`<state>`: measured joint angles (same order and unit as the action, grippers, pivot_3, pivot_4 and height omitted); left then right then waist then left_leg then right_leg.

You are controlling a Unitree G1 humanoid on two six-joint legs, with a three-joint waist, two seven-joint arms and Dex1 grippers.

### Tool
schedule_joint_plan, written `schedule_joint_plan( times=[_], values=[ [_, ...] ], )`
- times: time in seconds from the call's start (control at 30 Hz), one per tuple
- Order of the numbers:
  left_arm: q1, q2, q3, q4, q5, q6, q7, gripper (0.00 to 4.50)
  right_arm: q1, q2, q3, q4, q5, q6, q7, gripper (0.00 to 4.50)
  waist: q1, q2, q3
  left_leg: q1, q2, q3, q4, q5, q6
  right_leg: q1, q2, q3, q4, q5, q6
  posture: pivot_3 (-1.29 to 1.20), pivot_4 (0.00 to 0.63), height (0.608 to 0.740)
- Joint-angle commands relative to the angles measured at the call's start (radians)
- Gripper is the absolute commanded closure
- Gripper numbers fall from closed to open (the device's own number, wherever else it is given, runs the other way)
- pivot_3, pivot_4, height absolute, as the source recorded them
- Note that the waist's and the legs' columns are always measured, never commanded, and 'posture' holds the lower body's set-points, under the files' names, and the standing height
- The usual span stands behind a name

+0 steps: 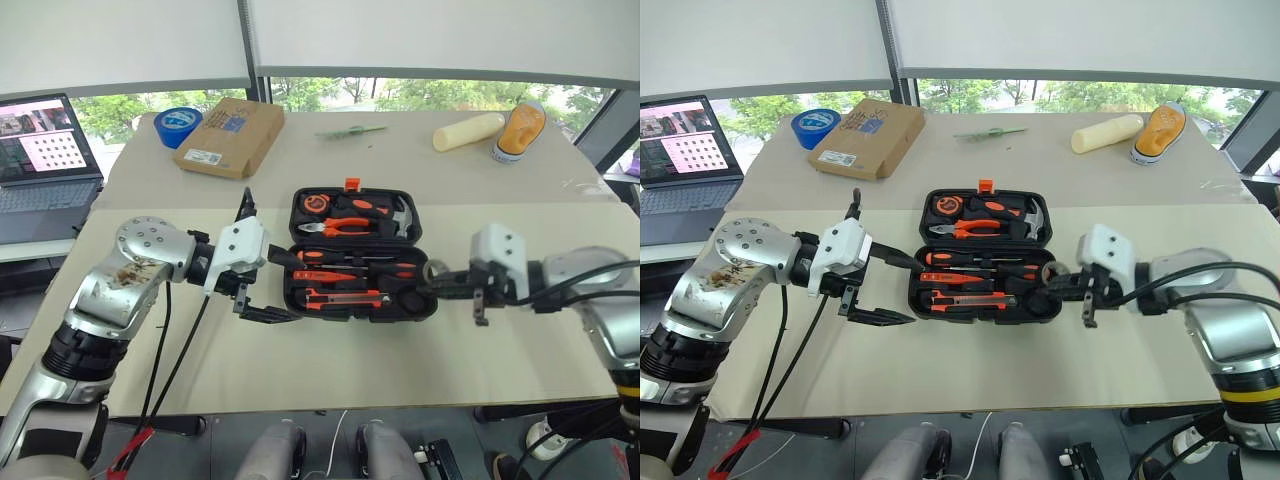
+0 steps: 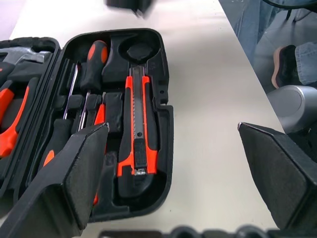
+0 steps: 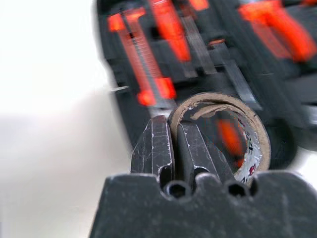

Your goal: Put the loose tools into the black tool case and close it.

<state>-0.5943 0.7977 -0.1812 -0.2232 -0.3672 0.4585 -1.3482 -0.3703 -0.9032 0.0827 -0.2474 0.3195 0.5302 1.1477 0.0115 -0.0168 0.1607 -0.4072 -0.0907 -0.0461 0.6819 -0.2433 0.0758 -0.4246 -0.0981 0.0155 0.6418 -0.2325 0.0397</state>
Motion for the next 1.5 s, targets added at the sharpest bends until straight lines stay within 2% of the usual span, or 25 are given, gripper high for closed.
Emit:
schedule_joint_plan(
  times=[0.03,0.27,0.47,0.6,0.7,0.73,0.77,0.83,0.87,0.9,1.07,1.13,1.37,1.5],
  values=[
    [-0.001,0.009,0.001,-0.023,0.002,-0.016,-0.001,0.0,0.0,0.0,0.009,0.019,-0.039,-0.024,-0.029,4.46,0.001,0.0,0.0,0.0,0.0,0.0,0.0,0.0,0.0,0.0,0.0,0.0,0.0,0.0,0.0,0.0,0.15,0.738],
    [-0.015,0.006,0.005,-0.008,0.012,-0.02,-0.001,0.0,0.041,-0.004,0.053,0.085,-0.111,-0.084,-0.028,2.12,0.0,0.0,0.0,0.0,0.0,0.0,0.0,0.002,-0.003,0.0,0.0,0.0,0.0,0.0,0.0,0.0,0.15,0.738],
    [-0.014,0.012,0.008,-0.003,0.016,-0.027,-0.005,0.0,0.063,-0.024,0.025,0.037,-0.072,-0.082,0.008,0.07,0.003,0.0,0.0,0.001,0.0,0.0,-0.001,0.001,-0.002,0.001,0.001,-0.001,0.0,0.0,0.0,0.0,0.15,0.738],
    [-0.022,0.0,0.005,0.036,0.046,-0.029,0.032,0.0,0.037,-0.022,-0.053,0.01,0.007,-0.008,0.002,0.03,0.001,0.0,0.0,0.001,0.0,0.0,-0.001,0.001,-0.001,0.0,0.0,0.0,0.0,0.0,0.0,0.0,0.15,0.738],
    [-0.023,-0.021,0.012,0.151,0.108,-0.042,0.113,0.0,-0.009,-0.016,-0.135,0.104,0.032,0.027,-0.051,0.03,-0.001,0.0,0.0,0.001,0.0,0.0,-0.001,0.001,-0.001,0.0,0.001,0.0,0.0,0.0,0.0,0.0,0.15,0.738],
    [-0.024,-0.027,0.013,0.183,0.125,-0.052,0.132,0.54,-0.017,-0.015,-0.151,0.135,0.031,0.026,-0.064,0.54,0.0,0.0,0.0,0.001,0.0,0.0,-0.001,0.001,-0.001,0.0,0.001,0.0,0.0,0.0,0.0,0.0,0.15,0.738],
    [-0.028,-0.032,0.009,0.232,0.154,-0.077,0.156,0.75,-0.024,-0.018,-0.158,0.174,0.021,0.011,-0.072,0.75,0.0,0.0,0.0,0.001,0.0,0.0,-0.001,0.001,-0.001,0.0,0.001,0.0,0.0,0.0,0.0,0.0,0.15,0.738],
    [-0.034,-0.043,-0.001,0.342,0.213,-0.154,0.203,1.46,-0.04,-0.021,-0.161,0.246,-0.001,-0.014,-0.082,1.41,0.001,0.0,0.0,0.001,0.0,0.0,-0.001,0.001,-0.002,0.0,0.001,0.0,0.0,0.0,0.0,0.0,0.15,0.738],
    [-0.037,-0.051,-0.005,0.406,0.246,-0.203,0.231,2.01,-0.051,-0.021,-0.16,0.288,-0.015,-0.032,-0.087,1.89,0.002,0.0,0.0,0.001,0.0,0.0,-0.001,0.001,-0.002,0.0,0.001,-0.001,0.0,0.0,0.0,0.0,0.15,0.738],
    [-0.043,-0.062,-0.009,0.457,0.27,-0.238,0.252,2.24,-0.062,-0.02,-0.15,0.336,-0.036,-0.059,-0.091,2.11,0.002,0.0,0.0,0.001,0.0,0.0,-0.001,0.002,-0.003,0.0,0.001,-0.001,0.0,0.0,0.0,0.0,0.15,0.738],
    [-0.07,-0.124,-0.032,0.555,0.318,-0.315,0.273,4.31,-0.113,0.024,-0.1,0.515,-0.123,-0.24,-0.1,3.94,0.0,0.0,0.0,0.0,-0.001,0.001,-0.001,0.003,-0.004,-0.001,0.0,0.0,0.0,0.0,0.0,0.0,0.15,0.738],
    [-0.078,-0.149,-0.04,0.565,0.322,-0.317,0.268,4.5,-0.129,0.043,-0.075,0.556,-0.145,-0.293,-0.082,4.48,0.0,0.0,0.0,-0.001,-0.001,0.001,-0.001,0.003,-0.004,-0.002,0.0,0.0,0.001,0.0,0.0,0.0,0.15,0.738],
    [-0.075,-0.209,-0.073,0.522,0.32,-0.287,0.224,4.5,-0.191,0.124,0.028,0.601,-0.238,-0.383,-0.092,4.48,-0.006,0.0,0.0,-0.002,-0.001,0.002,-0.001,0.004,-0.006,-0.003,0.0,0.001,0.002,0.0,0.0,0.0,0.15,0.738],
    [-0.034,-0.197,-0.071,0.447,0.287,-0.249,0.171,4.5,-0.183,0.153,0.044,0.523,-0.221,-0.379,-0.045,4.48,-0.007,0.0,0.0,-0.003,-0.001,0.002,-0.001,0.004,-0.006,-0.005,0.0,0.001,0.005,0.0,0.0,0.0,0.15,0.738]
  ],
)
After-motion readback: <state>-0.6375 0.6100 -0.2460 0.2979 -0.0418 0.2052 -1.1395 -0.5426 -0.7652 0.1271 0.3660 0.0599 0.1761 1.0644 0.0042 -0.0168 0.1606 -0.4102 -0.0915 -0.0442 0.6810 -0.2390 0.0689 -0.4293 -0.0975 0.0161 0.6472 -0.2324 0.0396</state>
